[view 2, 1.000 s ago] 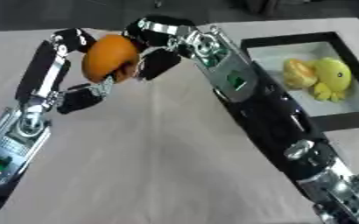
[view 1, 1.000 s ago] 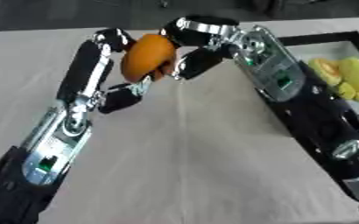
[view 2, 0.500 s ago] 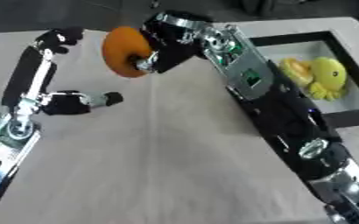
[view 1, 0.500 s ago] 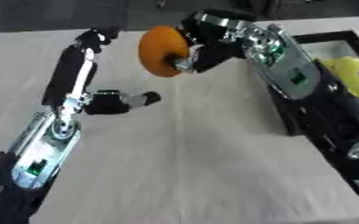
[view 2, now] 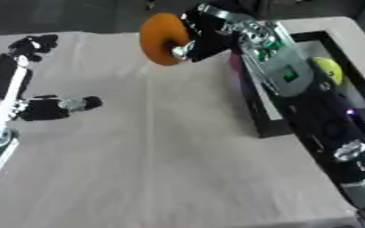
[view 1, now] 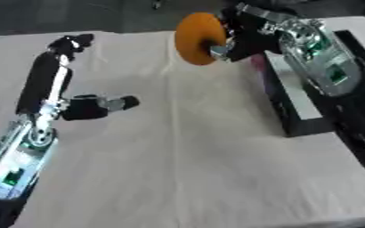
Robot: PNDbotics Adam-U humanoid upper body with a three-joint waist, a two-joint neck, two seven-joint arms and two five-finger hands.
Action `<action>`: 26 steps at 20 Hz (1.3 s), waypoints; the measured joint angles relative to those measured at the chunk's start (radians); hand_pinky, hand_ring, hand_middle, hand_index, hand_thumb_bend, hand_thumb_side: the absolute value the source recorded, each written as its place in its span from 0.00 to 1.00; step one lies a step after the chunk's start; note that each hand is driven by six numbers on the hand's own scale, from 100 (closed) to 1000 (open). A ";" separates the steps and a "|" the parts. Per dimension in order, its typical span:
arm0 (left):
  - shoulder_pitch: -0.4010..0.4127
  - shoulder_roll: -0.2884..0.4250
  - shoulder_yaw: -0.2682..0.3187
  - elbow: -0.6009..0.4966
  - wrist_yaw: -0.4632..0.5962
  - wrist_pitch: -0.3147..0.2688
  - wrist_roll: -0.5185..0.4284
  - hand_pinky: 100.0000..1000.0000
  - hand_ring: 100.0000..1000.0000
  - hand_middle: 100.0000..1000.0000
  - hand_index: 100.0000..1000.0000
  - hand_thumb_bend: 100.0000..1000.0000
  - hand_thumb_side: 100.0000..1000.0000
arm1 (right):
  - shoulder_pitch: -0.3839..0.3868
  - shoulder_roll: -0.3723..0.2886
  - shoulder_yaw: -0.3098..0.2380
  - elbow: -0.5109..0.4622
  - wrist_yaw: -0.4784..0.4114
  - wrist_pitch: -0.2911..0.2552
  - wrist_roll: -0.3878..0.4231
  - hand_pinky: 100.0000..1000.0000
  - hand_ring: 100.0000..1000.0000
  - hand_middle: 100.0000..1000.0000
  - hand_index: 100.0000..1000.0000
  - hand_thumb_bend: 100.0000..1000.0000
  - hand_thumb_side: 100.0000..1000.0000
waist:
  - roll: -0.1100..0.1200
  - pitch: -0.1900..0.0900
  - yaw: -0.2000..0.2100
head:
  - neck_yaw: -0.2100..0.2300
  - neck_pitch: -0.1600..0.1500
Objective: Pick up the objects with one hand, pass them to the other hand, and then place them into the box on the other side of the table.
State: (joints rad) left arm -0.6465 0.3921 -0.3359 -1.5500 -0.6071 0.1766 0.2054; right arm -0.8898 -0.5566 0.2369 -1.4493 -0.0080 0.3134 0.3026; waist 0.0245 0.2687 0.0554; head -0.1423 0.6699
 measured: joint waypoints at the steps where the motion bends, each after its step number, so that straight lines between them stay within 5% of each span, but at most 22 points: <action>1: 0.004 0.008 0.003 0.000 0.005 0.003 0.003 0.71 0.73 0.68 0.83 0.90 0.48 | 0.014 -0.023 -0.019 0.001 -0.005 0.001 -0.017 0.84 0.67 0.40 0.42 0.08 0.00 | 0.001 0.000 0.000 | -0.011 0.000; 9: 0.028 0.056 0.021 -0.025 0.056 0.020 0.032 0.71 0.72 0.67 0.81 0.87 0.47 | 0.071 -0.169 -0.128 0.106 0.002 -0.011 -0.123 0.83 0.67 0.41 0.43 0.12 0.00 | 0.015 0.000 -0.006 | -0.058 0.001; 17: 0.036 0.068 0.032 -0.050 0.083 0.025 0.054 0.71 0.72 0.67 0.80 0.86 0.46 | 0.084 -0.198 -0.156 0.268 0.136 -0.070 -0.173 0.83 0.68 0.42 0.44 0.14 0.00 | 0.026 0.000 -0.006 | -0.068 -0.001; 19: 0.039 0.068 0.032 -0.051 0.087 0.025 0.057 0.71 0.72 0.67 0.80 0.86 0.46 | 0.088 -0.199 -0.163 0.299 0.166 -0.082 -0.184 0.85 0.78 0.64 0.68 0.25 0.00 | 0.027 0.000 -0.005 | -0.072 -0.005; 20: 0.040 0.069 0.032 -0.051 0.088 0.025 0.058 0.71 0.72 0.67 0.80 0.86 0.46 | 0.091 -0.199 -0.166 0.315 0.185 -0.086 -0.187 0.85 0.78 0.64 0.68 0.25 0.00 | 0.027 0.000 -0.005 | -0.073 -0.005; 21: 0.040 0.071 0.033 -0.051 0.088 0.026 0.059 0.71 0.72 0.67 0.80 0.86 0.46 | 0.094 -0.199 -0.169 0.328 0.203 -0.092 -0.186 0.89 0.87 0.82 0.85 0.33 0.19 | 0.027 0.001 -0.005 | -0.074 -0.005; 22: 0.040 0.073 0.035 -0.051 0.089 0.026 0.060 0.71 0.72 0.67 0.80 0.86 0.46 | 0.097 -0.199 -0.173 0.340 0.224 -0.101 -0.183 0.89 0.88 0.84 0.87 0.33 0.23 | 0.027 0.001 -0.004 | -0.075 -0.005; 23: 0.041 0.075 0.037 -0.051 0.089 0.026 0.060 0.71 0.72 0.67 0.80 0.86 0.46 | 0.098 -0.200 -0.177 0.350 0.246 -0.112 -0.180 0.93 0.96 0.92 0.95 0.27 0.44 | 0.027 0.001 -0.004 | -0.076 -0.006; 26: 0.041 0.076 0.040 -0.051 0.093 0.026 0.061 0.71 0.72 0.67 0.80 0.86 0.47 | 0.099 -0.203 -0.193 0.372 0.304 -0.133 -0.190 0.95 0.99 0.96 0.99 0.18 0.55 | 0.027 0.001 -0.004 | -0.077 -0.006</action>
State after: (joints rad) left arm -0.6050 0.4685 -0.2957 -1.6007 -0.5140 0.2026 0.2661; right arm -0.7908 -0.7595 0.0439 -1.0777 0.2963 0.1808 0.1126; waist 0.0518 0.2692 0.0513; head -0.2189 0.6642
